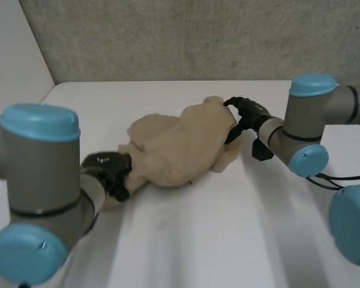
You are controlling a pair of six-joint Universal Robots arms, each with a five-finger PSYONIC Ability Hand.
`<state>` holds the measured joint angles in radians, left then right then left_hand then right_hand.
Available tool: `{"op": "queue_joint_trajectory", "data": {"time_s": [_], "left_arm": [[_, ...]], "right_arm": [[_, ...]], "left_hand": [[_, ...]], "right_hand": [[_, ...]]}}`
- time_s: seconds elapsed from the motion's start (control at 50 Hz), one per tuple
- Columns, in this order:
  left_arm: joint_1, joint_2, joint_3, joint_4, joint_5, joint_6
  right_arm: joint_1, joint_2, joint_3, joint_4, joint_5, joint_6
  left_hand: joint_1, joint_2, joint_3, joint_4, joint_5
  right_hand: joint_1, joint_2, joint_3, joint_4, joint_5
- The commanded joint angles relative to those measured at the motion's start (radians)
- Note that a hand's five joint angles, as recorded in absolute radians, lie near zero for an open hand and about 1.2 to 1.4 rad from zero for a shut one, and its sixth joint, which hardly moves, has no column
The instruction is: Fold the shorts.
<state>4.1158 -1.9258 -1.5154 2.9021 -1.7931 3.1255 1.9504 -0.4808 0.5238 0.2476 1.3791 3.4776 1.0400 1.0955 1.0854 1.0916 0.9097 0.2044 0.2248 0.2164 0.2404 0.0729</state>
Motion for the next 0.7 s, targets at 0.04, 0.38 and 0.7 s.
{"op": "queue_joint_trajectory", "data": {"time_s": [0.04,0.38,0.7], "left_arm": [[-0.129,0.117,-0.124,-0.06,0.0,-0.058],[0.03,0.287,-0.008,0.061,-0.072,0.071],[0.078,-0.027,0.208,0.321,0.288,0.312]], "right_arm": [[0.048,0.022,-0.013,0.053,-0.109,-0.021],[0.076,-0.388,0.387,0.026,-0.149,-0.708],[0.186,-0.792,0.93,-0.232,-0.193,-1.17]], "left_hand": [[-0.232,-0.287,-0.277,-0.283,-0.276],[-0.844,-0.9,-0.89,-0.896,-0.888],[-0.856,-0.911,-0.901,-0.908,-0.9]], "right_hand": [[0.393,0.373,0.381,0.357,0.35],[1.192,1.172,1.18,1.156,1.149],[1.192,1.172,1.18,1.156,1.149]]}}
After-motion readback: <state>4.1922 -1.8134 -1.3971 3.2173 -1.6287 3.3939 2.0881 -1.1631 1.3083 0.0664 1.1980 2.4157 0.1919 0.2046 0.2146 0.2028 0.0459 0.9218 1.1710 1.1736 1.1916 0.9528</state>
